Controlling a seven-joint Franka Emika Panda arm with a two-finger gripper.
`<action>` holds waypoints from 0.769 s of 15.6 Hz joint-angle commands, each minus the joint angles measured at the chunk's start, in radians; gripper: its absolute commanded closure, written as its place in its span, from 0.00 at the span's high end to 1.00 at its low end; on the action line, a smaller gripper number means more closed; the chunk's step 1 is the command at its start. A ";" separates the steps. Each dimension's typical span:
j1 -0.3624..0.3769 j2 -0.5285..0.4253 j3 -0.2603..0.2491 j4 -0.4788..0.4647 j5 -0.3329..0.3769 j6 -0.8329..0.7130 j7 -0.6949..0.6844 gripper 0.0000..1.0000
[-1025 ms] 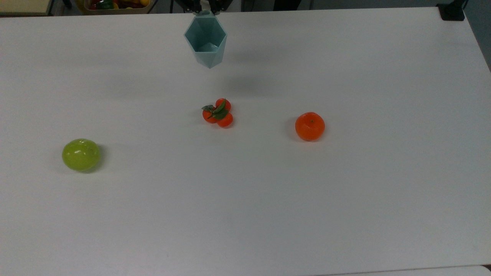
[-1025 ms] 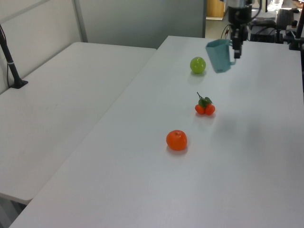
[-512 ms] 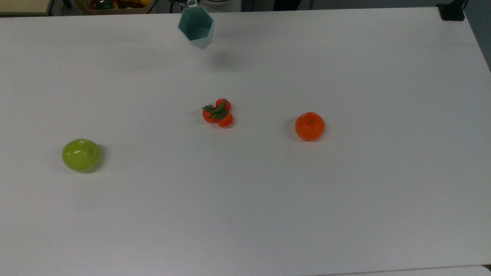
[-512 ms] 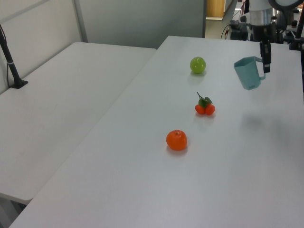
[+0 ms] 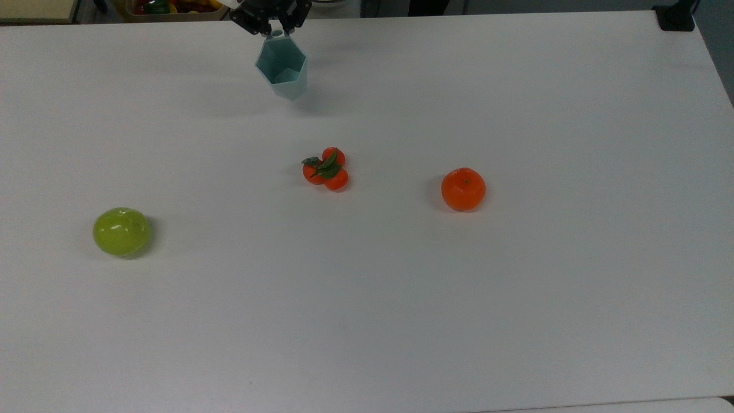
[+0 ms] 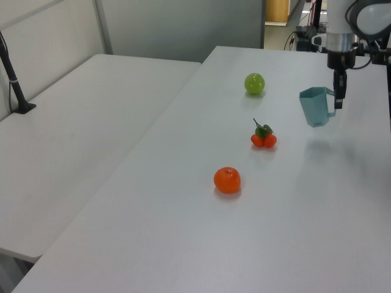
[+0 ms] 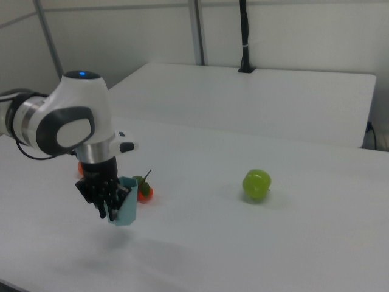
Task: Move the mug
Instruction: 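Lower the mug onto the table beyond the tomato cluster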
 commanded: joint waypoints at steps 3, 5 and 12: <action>-0.019 -0.019 -0.012 -0.165 0.012 0.243 -0.016 0.00; -0.019 0.006 -0.012 -0.180 0.012 0.286 -0.016 0.00; -0.025 0.041 -0.012 -0.182 0.012 0.300 -0.008 0.29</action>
